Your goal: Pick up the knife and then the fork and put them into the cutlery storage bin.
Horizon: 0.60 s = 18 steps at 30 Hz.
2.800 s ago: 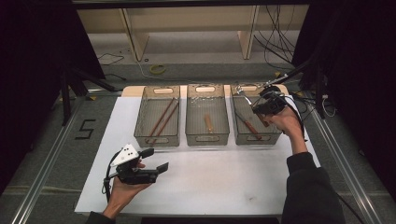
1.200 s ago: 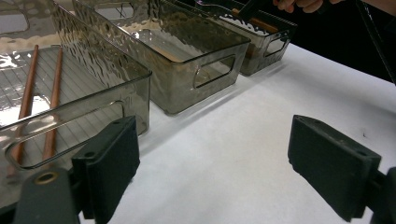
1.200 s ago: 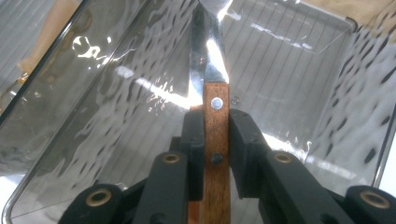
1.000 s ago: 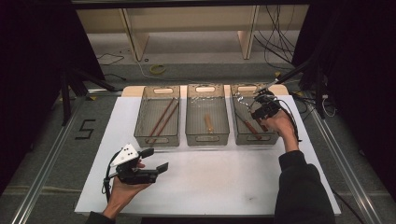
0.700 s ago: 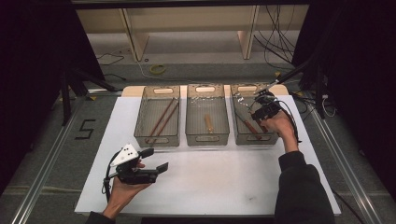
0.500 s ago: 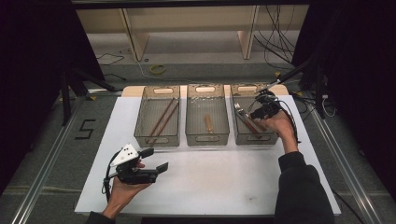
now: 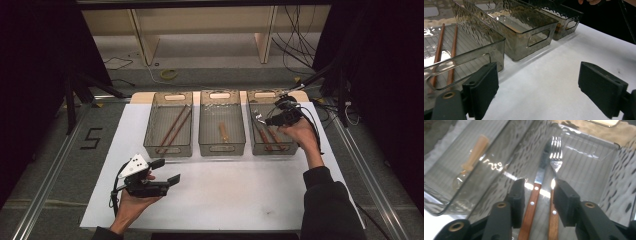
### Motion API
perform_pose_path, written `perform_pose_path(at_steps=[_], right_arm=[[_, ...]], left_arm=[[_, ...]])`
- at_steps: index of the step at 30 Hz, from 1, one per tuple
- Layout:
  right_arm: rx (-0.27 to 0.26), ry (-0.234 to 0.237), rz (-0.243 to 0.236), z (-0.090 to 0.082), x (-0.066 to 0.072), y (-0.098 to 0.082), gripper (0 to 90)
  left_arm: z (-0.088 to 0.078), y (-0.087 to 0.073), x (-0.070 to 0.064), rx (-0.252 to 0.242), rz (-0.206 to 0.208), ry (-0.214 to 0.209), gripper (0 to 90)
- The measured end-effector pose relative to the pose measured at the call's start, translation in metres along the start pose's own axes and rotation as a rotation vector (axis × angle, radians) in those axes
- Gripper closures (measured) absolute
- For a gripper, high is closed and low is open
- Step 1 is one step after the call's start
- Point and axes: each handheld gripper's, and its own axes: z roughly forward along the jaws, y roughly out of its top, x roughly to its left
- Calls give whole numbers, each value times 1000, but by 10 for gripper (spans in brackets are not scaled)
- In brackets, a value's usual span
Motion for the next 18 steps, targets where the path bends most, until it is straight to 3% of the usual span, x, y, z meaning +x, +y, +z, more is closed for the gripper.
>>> perform_pose_path(at_steps=[13,18], right_arm=[[-131,108,-30,-16,31,-8,498],[-158,133,-49,-18,44,-15,468]], left_arm=[[0,0,0,-1,0,-1,160],[0,0,0,1,1,-2,160]])
